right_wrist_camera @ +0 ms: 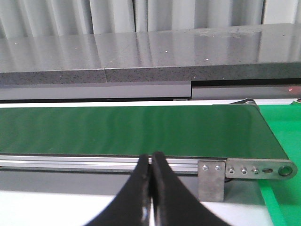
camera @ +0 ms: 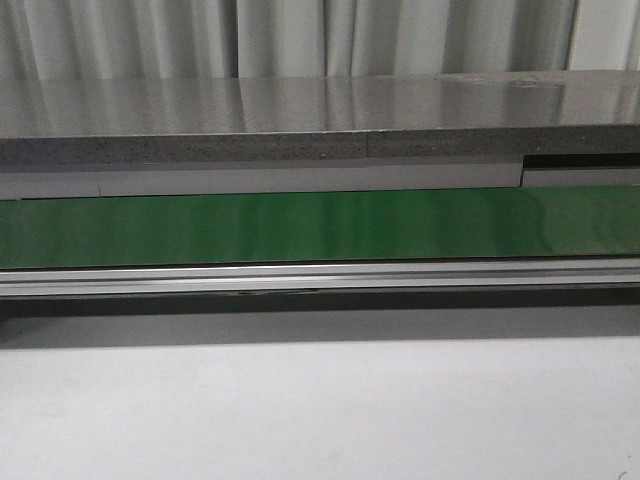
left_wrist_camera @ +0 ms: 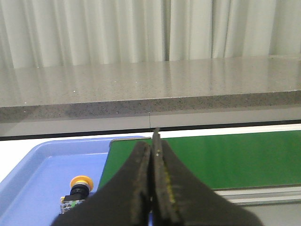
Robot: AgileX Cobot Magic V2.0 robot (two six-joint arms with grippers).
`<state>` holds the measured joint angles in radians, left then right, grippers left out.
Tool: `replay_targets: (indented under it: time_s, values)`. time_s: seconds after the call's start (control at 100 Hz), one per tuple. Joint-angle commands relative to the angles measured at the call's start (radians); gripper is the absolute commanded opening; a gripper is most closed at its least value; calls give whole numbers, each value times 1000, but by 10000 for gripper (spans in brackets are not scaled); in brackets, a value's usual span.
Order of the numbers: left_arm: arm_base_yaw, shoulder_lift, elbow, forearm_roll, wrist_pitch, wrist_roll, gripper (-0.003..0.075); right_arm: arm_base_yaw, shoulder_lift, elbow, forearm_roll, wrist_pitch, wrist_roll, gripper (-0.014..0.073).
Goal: Move button from left to right
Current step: 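Lower the left gripper toward the yellow button in the blue tray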
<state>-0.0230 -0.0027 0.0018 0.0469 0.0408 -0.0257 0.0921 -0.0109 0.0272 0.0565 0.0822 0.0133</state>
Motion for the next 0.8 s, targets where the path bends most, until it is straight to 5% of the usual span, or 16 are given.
replay_targets:
  time_s: [0.0, 0.31, 0.64, 0.79]
  values:
    - [-5, -30, -3, -10, -54, -12, -20, 0, -19, -17, -9, -77, -3, -67]
    - [-5, 192, -386, -13, 301, -12, -20, 0, -19, -17, -9, -77, -3, -67]
    - [-5, 550, -829, -17, 921, -12, -20, 0, -19, -17, -9, -77, -3, -67]
    - [-5, 629, -872, -20, 1001, -12, -20, 0, -19, -17, -9, -77, -3, -67]
